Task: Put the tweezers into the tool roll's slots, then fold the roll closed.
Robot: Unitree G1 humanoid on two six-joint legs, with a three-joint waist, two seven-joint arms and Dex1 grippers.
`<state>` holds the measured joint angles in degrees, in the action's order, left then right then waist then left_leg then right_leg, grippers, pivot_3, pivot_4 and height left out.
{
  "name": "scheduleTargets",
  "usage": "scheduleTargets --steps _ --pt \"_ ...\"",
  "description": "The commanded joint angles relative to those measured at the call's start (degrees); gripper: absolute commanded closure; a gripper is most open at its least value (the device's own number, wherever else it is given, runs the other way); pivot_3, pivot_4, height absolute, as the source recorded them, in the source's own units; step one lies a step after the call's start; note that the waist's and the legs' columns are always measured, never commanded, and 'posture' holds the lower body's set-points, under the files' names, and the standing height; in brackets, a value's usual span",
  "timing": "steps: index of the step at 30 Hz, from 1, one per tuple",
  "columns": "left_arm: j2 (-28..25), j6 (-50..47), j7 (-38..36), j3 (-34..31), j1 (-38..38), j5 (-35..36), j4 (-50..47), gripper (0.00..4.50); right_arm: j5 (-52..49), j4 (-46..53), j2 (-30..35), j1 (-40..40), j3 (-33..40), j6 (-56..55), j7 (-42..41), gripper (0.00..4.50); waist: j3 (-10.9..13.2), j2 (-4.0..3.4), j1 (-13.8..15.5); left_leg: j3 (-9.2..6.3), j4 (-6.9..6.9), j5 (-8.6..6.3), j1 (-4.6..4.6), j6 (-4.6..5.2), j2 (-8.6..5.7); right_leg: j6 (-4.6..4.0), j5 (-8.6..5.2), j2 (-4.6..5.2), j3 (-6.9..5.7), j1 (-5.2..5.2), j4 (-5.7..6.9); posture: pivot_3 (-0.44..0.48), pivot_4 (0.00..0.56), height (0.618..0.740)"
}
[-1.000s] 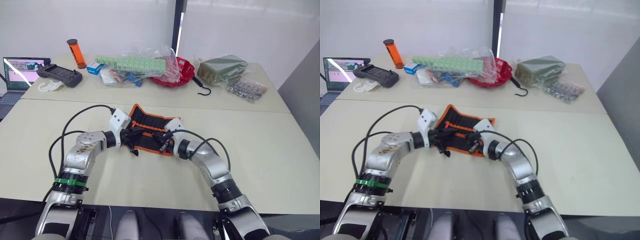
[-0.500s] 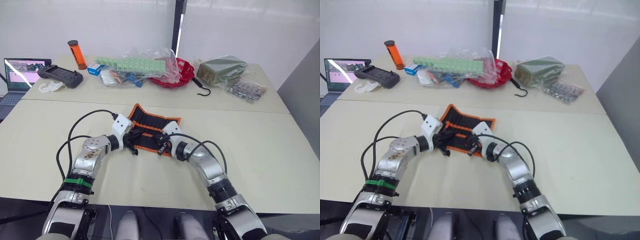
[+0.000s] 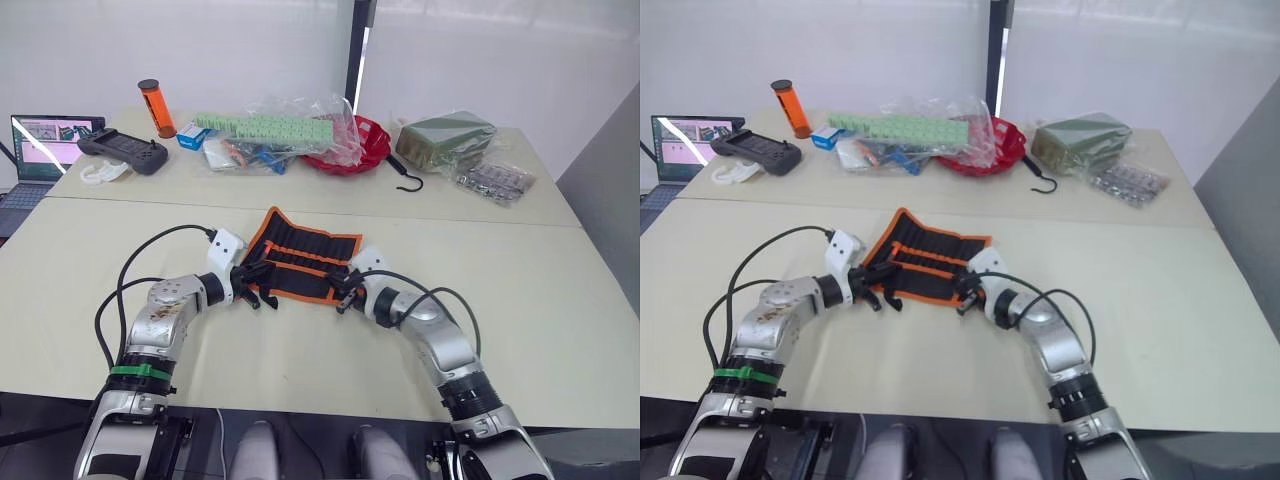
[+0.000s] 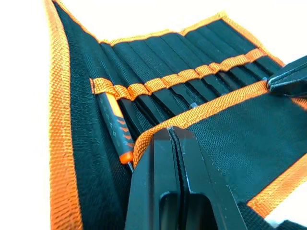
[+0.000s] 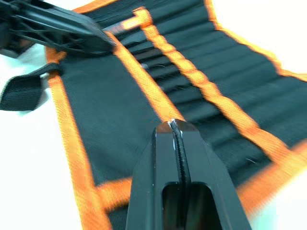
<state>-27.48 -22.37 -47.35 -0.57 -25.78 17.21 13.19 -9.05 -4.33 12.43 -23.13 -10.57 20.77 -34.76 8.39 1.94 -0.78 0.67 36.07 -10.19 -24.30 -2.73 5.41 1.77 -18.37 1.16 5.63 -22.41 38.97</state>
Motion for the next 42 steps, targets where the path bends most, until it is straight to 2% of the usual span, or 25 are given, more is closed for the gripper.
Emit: scheduleTargets --steps 1,7,8,9,12,15,20,21,24,28,39,42 --pt "-3.0 -3.7 -3.7 -2.3 -0.3 4.4 -7.6 4.5 -7.0 8.2 1.1 -0.4 3.7 4.5 -3.3 4.48 0.0 0.0 -0.1 0.0 -0.04 0.0 -0.02 0.0 0.0 0.0 0.0 0.0 0.0 -0.03 0.0 0.0 0.15 0.737" --pt "-10.1 -9.6 -8.2 -5.7 -0.1 9.7 -15.0 4.5 -18.6 18.1 5.9 0.7 9.8 19.0 -5.3 4.48 0.0 -0.01 -0.2 -0.07 -0.23 -0.01 0.0 0.0 -0.02 -0.01 0.0 0.0 -0.01 -0.05 -0.02 0.0 0.15 0.737" --pt "-11.2 -10.2 -9.0 -6.0 0.2 10.4 -15.9 4.5 -20.1 19.3 6.8 1.1 10.1 21.1 -5.5 3.95 0.0 -0.01 -0.2 -0.08 -0.23 -0.01 -0.02 0.0 -0.02 -0.01 0.0 0.0 -0.02 -0.05 -0.05 0.0 0.15 0.737" --pt "-13.2 -10.9 -10.9 -6.4 0.7 11.3 -17.2 3.94 -23.0 21.4 8.2 2.0 10.7 24.9 -6.2 3.63 0.0 -0.01 -0.2 -0.08 -0.23 -0.01 -0.02 0.0 -0.02 -0.01 0.0 0.0 -0.01 -0.04 -0.09 0.0 0.15 0.737" --pt "-20.1 -12.5 -17.1 -8.3 2.6 14.1 -21.0 2.99 -31.9 25.3 10.6 4.5 14.8 36.3 -5.3 2.62 0.1 0.02 -0.2 -0.07 -0.26 -0.01 -0.02 0.0 -0.02 -0.01 -0.01 0.0 -0.01 -0.02 -0.18 0.0 0.15 0.737" --pt "-24.3 -14.0 -19.8 -10.5 4.8 17.0 -24.0 2.03 -35.8 26.0 10.6 5.8 18.3 42.2 -1.2 1.66 0.2 -0.01 -0.3 -0.07 -0.27 -0.01 -0.04 0.0 -0.02 -0.05 -0.04 0.01 -0.01 -0.03 -0.25 0.0 0.15 0.737" --pt "-29.6 -14.8 -22.6 -18.0 11.3 20.2 -27.8 0.38 -40.3 24.5 8.3 8.7 22.0 47.5 3.7 0.0 0.2 -0.03 -0.4 -0.05 -0.3 -0.01 -0.03 0.0 -0.01 -0.05 -0.06 0.03 0.01 -0.03 -0.38 0.0 0.15 0.737" --pt "-30.3 -13.5 -23.4 -19.5 13.3 19.8 -27.7 0.02 -40.8 24.1 7.3 8.8 22.0 48.1 4.7 0.0 0.3 -0.03 -0.5 -0.05 -0.32 -0.01 -0.04 0.0 -0.01 -0.05 -0.07 0.03 0.01 -0.03 -0.38 0.0 0.15 0.737" --pt "-30.9 -6.9 -24.5 -22.2 18.4 16.2 -27.9 0.02 -41.9 22.2 4.4 8.0 21.9 49.2 7.2 0.0 0.3 -0.08 -0.9 -0.01 -0.34 -0.01 -0.05 0.0 -0.01 -0.05 -0.07 0.04 0.05 -0.09 -0.38 0.0 0.15 0.737" --pt "-30.8 -11.4 -21.8 -24.3 21.0 18.9 -28.9 0.02 -41.1 18.3 1.8 6.6 21.7 48.8 9.3 0.0 0.4 -0.07 -1.0 0.0 -0.33 -0.01 -0.11 0.0 -0.01 -0.06 -0.07 0.07 0.02 -0.12 -0.4 0.0 0.15 0.737" --pt "-28.3 -9.0 -16.7 -26.4 23.7 18.2 -32.0 0.02 -38.6 9.1 -3.2 2.3 19.5 46.5 11.8 0.0 0.4 -0.07 -2.1 0.01 -0.37 -0.01 -0.05 0.0 0.02 -0.06 -0.07 0.04 0.04 -0.11 -0.38 0.0 0.15 0.737" --pt "-28.5 -9.4 -16.8 -27.3 24.8 18.7 -32.5 0.0 -39.6 7.5 -5.2 1.0 19.8 47.2 12.5 0.86 0.4 -0.07 -2.3 0.01 -0.38 -0.01 -0.04 0.0 0.03 -0.06 -0.07 0.04 0.04 -0.12 -0.37 0.0 0.15 0.737"
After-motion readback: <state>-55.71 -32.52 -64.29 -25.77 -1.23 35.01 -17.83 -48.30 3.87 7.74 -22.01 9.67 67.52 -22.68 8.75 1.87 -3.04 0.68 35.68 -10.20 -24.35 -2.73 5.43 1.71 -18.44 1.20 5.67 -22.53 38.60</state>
